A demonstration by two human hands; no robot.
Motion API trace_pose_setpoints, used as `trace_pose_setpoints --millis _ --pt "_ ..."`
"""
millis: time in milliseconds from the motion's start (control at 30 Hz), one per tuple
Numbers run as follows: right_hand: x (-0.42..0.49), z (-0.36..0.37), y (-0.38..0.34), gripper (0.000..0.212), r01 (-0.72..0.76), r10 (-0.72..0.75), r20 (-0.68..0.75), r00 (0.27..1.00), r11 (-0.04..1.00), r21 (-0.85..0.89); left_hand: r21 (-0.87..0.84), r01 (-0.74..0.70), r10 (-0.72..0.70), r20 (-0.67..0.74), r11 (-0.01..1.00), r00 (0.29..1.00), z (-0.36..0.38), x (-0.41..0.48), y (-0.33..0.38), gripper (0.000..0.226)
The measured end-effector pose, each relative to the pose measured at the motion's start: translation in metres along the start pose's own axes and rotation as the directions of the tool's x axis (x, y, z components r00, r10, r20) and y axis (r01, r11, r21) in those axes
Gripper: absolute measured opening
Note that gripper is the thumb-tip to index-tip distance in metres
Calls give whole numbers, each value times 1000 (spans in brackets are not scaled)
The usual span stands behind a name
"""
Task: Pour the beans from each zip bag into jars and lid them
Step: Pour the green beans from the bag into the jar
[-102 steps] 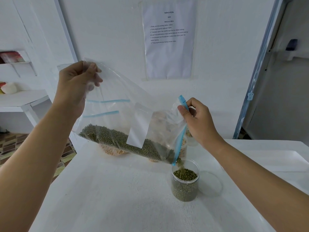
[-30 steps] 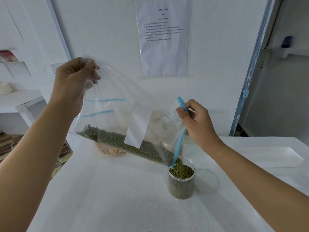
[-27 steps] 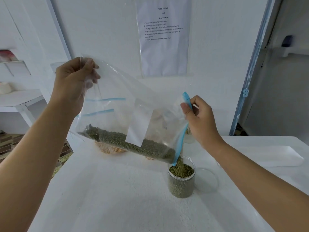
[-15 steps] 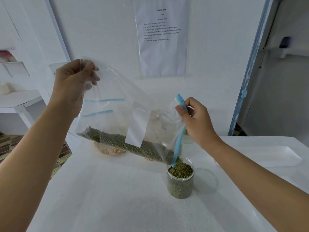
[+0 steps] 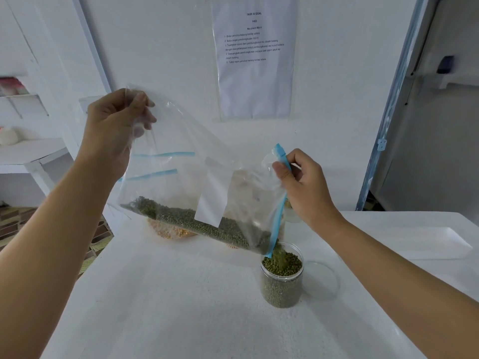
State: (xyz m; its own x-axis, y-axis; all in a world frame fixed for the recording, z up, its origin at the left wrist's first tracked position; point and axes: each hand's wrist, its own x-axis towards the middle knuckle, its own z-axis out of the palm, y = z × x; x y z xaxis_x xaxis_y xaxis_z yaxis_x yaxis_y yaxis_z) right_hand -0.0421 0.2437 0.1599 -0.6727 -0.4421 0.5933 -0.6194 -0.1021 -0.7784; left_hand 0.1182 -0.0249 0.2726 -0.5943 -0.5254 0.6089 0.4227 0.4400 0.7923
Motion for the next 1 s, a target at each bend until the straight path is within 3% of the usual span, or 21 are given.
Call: trace_pose_setpoints --millis 1000 --pt "6 1 -1 32 -8 8 27 1000 1000 -26 4 -13 13 -13 1000 1000 -5 -2 -4 19"
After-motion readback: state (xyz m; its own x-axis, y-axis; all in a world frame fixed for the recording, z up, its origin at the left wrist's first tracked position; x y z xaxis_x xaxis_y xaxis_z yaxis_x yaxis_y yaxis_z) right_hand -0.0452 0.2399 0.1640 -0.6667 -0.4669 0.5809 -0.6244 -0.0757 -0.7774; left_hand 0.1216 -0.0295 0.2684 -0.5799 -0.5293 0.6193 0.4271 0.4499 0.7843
